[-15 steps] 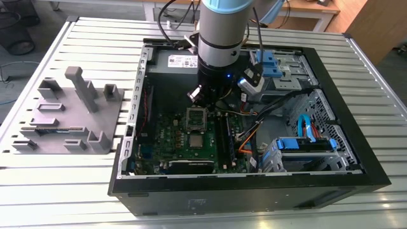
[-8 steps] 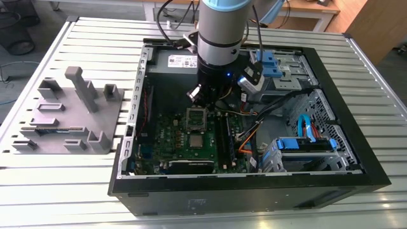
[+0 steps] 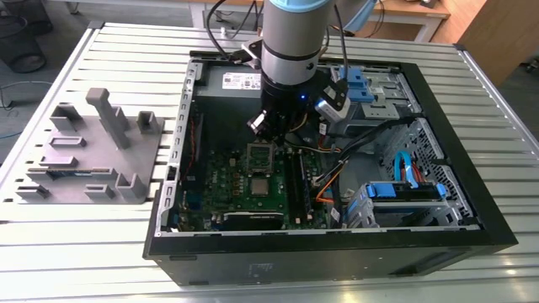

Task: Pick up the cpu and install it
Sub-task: 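Close the cpu cover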

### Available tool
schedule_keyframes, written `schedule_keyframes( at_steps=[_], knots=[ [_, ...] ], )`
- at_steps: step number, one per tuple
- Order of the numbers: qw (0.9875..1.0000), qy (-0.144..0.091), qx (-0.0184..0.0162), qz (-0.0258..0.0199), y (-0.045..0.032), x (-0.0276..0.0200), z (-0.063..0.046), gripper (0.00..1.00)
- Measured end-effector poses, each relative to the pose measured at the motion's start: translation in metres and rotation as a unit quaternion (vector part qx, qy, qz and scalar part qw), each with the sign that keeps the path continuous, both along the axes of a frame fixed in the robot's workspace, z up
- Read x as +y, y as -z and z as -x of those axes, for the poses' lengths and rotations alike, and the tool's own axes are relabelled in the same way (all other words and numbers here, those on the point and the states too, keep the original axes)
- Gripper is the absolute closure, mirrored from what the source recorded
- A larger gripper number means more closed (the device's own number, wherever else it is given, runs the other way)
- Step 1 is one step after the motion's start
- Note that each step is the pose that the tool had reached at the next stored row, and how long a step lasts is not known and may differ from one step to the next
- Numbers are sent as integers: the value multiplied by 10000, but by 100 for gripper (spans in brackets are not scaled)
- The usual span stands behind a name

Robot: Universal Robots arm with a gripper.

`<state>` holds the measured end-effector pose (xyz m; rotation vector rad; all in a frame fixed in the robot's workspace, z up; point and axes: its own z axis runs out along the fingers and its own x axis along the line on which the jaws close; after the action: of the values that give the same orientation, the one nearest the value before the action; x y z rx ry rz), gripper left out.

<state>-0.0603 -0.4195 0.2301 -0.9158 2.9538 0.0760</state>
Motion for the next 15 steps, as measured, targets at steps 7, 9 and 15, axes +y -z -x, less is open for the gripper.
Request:
schedule_keyframes(
  at_steps=[7, 9, 15],
  knots=[
    [9999, -134, 1, 2, -2, 0, 1, 89],
    [9997, -231, 1, 1, -2, 0, 0, 89],
    [9988, -497, 1, 2, -15, 0, 0, 89]
  ],
)
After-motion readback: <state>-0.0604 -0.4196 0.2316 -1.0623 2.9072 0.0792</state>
